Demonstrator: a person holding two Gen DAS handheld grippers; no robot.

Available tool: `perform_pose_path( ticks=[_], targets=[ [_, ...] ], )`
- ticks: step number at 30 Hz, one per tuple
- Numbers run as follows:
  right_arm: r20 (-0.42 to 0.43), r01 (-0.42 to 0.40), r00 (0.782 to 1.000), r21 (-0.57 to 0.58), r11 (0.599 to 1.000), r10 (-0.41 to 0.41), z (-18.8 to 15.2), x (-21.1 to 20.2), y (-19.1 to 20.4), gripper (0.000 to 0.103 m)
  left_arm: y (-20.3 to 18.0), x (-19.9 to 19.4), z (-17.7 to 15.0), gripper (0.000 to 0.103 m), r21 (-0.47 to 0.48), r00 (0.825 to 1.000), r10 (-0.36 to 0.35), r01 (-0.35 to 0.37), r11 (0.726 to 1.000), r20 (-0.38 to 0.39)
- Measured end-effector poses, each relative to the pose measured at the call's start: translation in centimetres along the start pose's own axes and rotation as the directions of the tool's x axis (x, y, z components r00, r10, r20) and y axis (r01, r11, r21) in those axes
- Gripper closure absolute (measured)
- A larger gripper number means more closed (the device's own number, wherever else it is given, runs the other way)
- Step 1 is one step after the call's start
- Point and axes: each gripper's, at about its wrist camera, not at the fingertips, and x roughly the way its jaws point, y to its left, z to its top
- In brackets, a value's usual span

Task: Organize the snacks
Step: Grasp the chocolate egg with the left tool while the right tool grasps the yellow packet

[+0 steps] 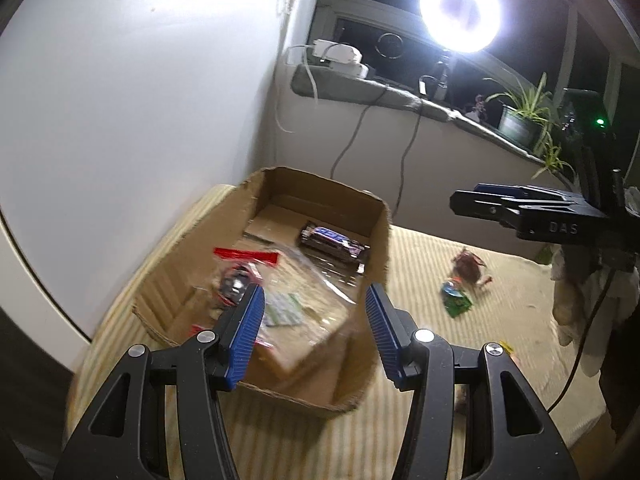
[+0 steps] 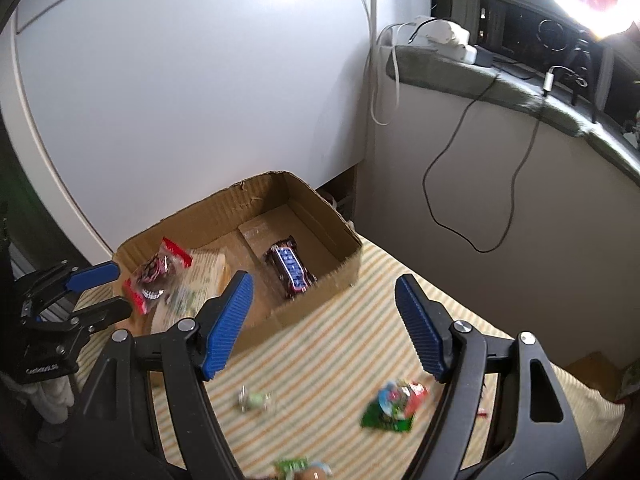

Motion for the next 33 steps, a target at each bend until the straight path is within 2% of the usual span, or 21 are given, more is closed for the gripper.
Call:
perform_pose_path(
  ticks=[8,16,21,28,33],
  targets=[
    [0.026,0.037,0.999,0.029,0.999,-0.038,-4.0,-4.5,-1.4,0.027,-3.7,0.2,-1.3,0.054,0.035,0.996,-0.082,0.083,0.996,-0.029],
    [-0.006,0.086,0.996,0.075,0.994,-0.085,-9.4,-6.9,-3.0,0.027,-8.0,1.9,-3.0,0.061,0.076,0.98,-0.168,0.177,0.981,-0.106],
    [-0.05,0.126,0.991,0.095,0.988,-0.121,-12.8,-7.3,-3.9,0.027,-10.2,3.4,-4.1,0.064,0.096,0.965,-0.206,0.223,0.97,-0.161],
    [-0.118,0.124,0.987,0.154,0.98,-0.107,-16.8,-6.7,-5.7,0.027,-12.0,5.0,-5.4,0.066,0.108,0.949,-0.223,0.252,0.962,-0.222],
    [-0.152,0.117,0.984,0.155,0.981,-0.093,-18.4,-5.9,-6.0,0.027,-13.1,6.0,-5.9,0.068,0.129,0.94,-0.225,0.264,0.956,-0.255]
  ],
)
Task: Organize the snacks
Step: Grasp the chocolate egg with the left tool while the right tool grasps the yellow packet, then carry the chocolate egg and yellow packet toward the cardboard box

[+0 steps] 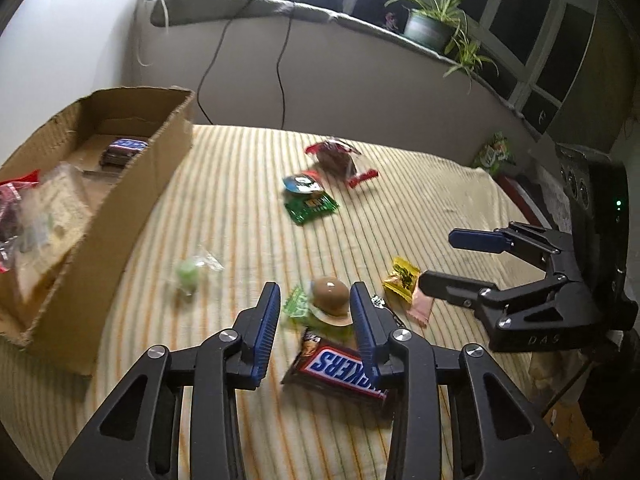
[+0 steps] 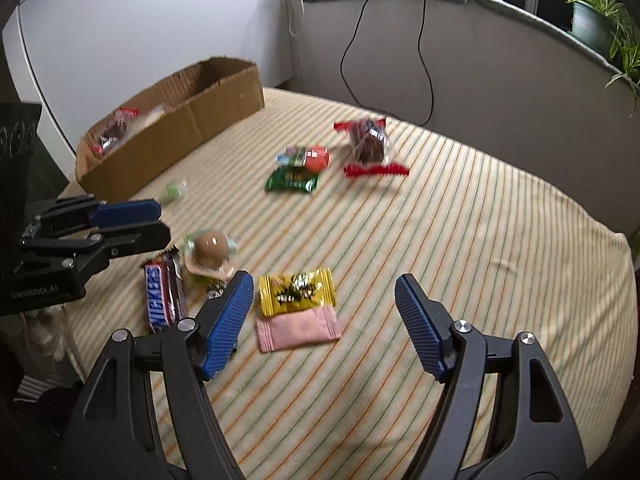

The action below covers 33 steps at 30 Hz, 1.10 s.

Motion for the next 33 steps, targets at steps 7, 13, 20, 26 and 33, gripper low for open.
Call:
perform_pose_path(
  ticks=[7,13,20,26,33],
  targets=[
    [-0.043,-0.028,0.999,-0.048,0.998,0.026,-0.1,1.7,0.9,0.027,-1.0,1.9,-0.1,0.071,0.038,0.999,0.005,-0.004,0.999,-0.039],
    [-0.084,-0.041,0.996,-0.048,0.998,0.036,0.0,3.5,0.7,0.039,-1.1,2.8,-0.2,0.071,0.058,0.998,0.017,-0.013,0.998,-0.059],
    [-0.091,-0.025,0.996,-0.083,0.996,0.018,0.3,4.0,1.3,0.039,-1.3,3.6,0.0,0.075,0.073,0.997,0.026,-0.021,0.997,-0.066],
    [-0.091,-0.011,0.996,-0.099,0.995,0.002,0.5,4.3,1.5,0.052,-1.3,3.5,-0.1,0.076,0.07,0.998,0.026,-0.022,0.997,-0.059],
    [-0.08,0.002,0.997,-0.085,0.996,-0.009,0.4,4.1,1.2,0.067,-1.3,3.4,-0.2,0.077,0.073,0.998,0.031,-0.027,0.997,-0.054]
  ],
)
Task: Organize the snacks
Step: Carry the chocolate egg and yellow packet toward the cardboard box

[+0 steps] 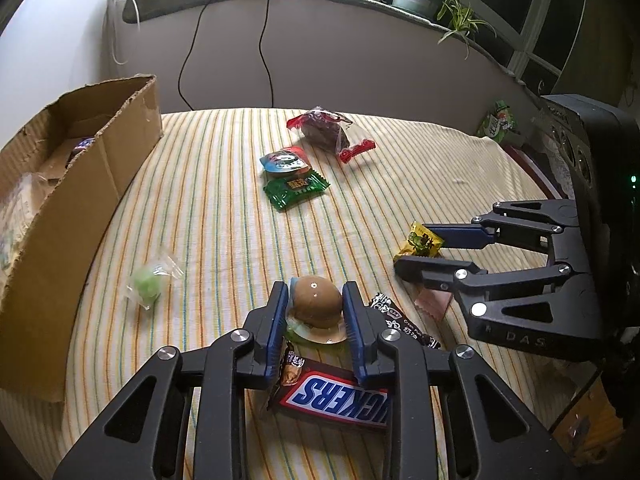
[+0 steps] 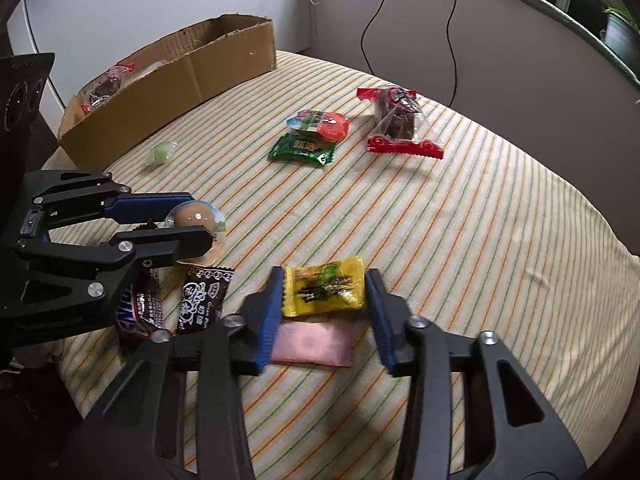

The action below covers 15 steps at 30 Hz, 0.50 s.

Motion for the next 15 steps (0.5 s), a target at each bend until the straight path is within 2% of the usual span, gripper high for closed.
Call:
perform_pose_path(
  ticks=[11,15],
  targets=[
    [0.021,0.01,1.0,0.015,1.0,-0.01,-0.09,-0.61,-0.02,0.08,0.2,-0.32,-0.02,0.078,-0.015,1.0,0.004,-0.004,1.0,0.012],
    [0.031,0.017,0.999,0.025,1.0,-0.017,-0.2,-1.0,-0.2,0.081,0.34,-0.77,0.02,0.078,-0.024,1.0,0.003,-0.002,1.0,0.022]
  ],
)
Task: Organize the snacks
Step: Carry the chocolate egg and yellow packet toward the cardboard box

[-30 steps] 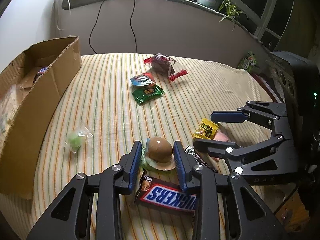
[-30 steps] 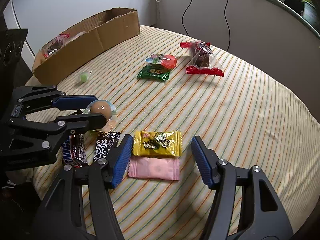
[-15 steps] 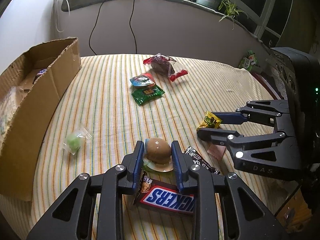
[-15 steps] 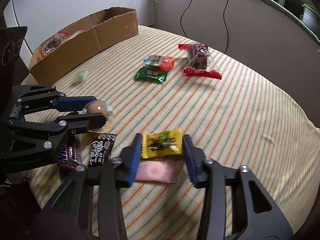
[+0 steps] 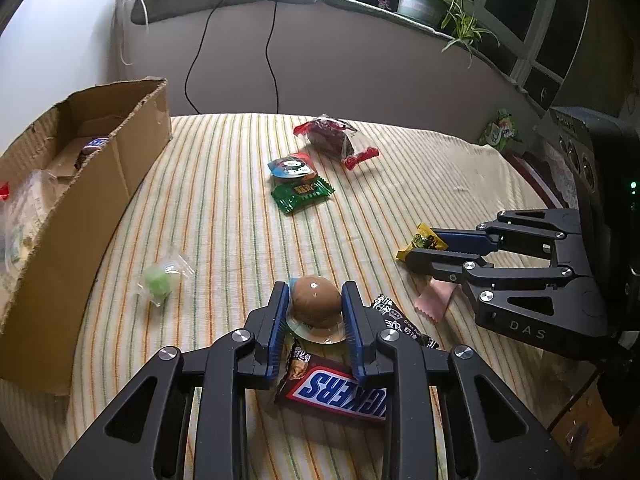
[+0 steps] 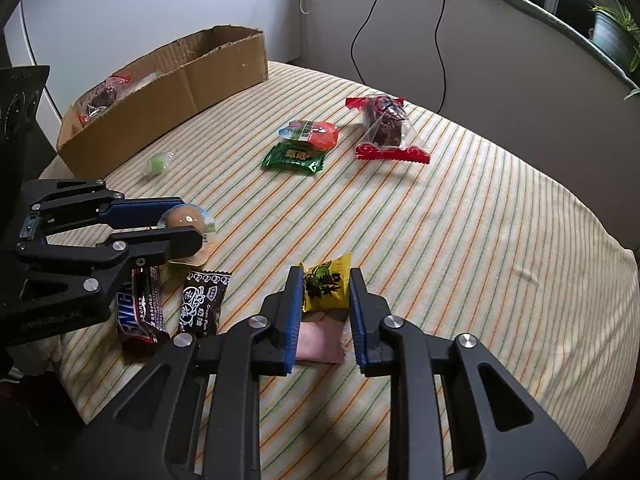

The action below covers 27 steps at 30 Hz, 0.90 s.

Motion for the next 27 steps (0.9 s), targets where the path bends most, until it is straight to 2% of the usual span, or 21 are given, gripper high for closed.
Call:
perform_pose_path(
  ticks=[15,27],
  targets=[
    [0.057,-0.015,0.998,0.033,0.999,0.013,1.4,-2.2,-0.5,0.081,1.7,-3.7,1.4,0.078,-0.039,0.996,0.004,0.0,0.999,0.095],
    [0.116,-0.016,0.993,-0.029,0.999,0.019,6.3,-2.5,1.5,0.081,6.6,-7.1,1.9,0.078,-0.116,0.982,0.082,-0.063,0.991,0.169]
  ],
)
